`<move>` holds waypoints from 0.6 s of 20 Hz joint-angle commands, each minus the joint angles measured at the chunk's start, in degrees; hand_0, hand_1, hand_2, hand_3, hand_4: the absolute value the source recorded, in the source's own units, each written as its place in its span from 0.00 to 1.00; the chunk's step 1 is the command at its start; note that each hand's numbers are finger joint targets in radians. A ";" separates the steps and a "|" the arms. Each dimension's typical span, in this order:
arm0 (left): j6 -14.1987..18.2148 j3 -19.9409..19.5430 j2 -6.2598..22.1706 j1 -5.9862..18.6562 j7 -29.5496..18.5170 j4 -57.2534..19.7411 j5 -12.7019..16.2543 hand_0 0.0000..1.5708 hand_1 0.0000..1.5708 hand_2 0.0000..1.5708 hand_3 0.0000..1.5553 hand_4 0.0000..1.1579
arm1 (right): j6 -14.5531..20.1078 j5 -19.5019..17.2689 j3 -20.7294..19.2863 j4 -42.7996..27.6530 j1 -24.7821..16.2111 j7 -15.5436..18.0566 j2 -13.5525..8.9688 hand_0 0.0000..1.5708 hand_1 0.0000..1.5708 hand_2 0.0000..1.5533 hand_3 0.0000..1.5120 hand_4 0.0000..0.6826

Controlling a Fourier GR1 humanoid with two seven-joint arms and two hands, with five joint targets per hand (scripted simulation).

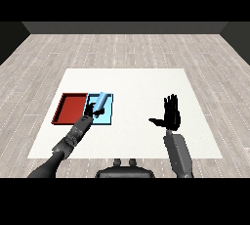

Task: Pick the blue can and put it in the blue box

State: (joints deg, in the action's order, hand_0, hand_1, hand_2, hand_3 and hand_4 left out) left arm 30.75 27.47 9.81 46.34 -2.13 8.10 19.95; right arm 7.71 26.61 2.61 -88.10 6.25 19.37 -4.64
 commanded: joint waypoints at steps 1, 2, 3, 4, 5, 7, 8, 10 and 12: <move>0.76 -5.37 -1.07 0.39 -0.64 -3.24 3.84 0.93 0.93 0.84 0.00 0.60 | -2.05 0.19 -1.88 3.43 1.01 1.53 -1.39 0.00 0.00 0.00 0.00 0.00; 0.20 -5.33 0.02 1.57 -0.21 -4.80 3.28 0.89 0.89 0.82 0.25 0.54 | -0.05 -0.51 -1.74 1.49 0.54 -0.82 -1.93 0.00 0.00 0.00 0.00 0.00; -2.56 -4.65 0.94 2.14 1.08 -6.41 2.40 0.92 0.92 0.82 0.00 0.52 | -0.40 -0.16 -1.60 1.33 -1.42 1.45 -0.35 0.00 0.00 0.00 0.00 0.00; -3.96 -6.16 0.54 1.36 -0.38 -5.56 3.49 0.74 0.74 0.65 0.00 0.59 | -0.72 -0.33 -1.51 2.14 0.81 0.80 -0.58 0.00 0.00 0.00 0.00 0.00; -3.16 -4.10 0.38 -0.52 -1.99 -7.41 1.27 0.15 0.15 0.00 0.00 0.40 | -2.97 0.82 -2.23 1.25 -1.36 0.63 -2.17 0.00 0.00 0.00 0.00 0.00; -4.69 -3.63 -0.74 0.98 -0.36 -7.92 0.19 0.00 0.00 0.00 0.00 0.00 | 0.35 -0.24 -2.40 2.08 2.34 -0.63 -0.93 0.00 0.00 0.00 0.00 0.00; -5.48 -4.06 -0.26 1.64 -0.25 -7.91 0.13 0.00 0.00 0.00 0.00 0.00 | 0.32 -0.54 -1.55 2.97 2.12 0.54 0.68 0.00 0.00 0.00 0.00 0.00; -1.37 -3.76 -2.84 4.08 2.73 -7.98 -0.93 0.00 0.00 0.00 0.00 0.00 | -2.40 0.34 -2.20 2.38 -0.57 2.45 0.17 0.00 0.00 0.00 0.00 0.00; -5.07 -3.79 1.10 3.97 2.19 -8.02 -1.10 0.00 0.00 0.00 0.00 0.00 | -0.20 -0.81 -1.10 0.27 0.15 0.79 0.63 0.00 0.00 0.00 0.00 0.00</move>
State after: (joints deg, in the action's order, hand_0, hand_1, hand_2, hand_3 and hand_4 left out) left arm 26.80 23.56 9.79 49.80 -0.91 1.41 19.90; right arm 7.13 26.15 1.11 -86.06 7.43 20.16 -4.52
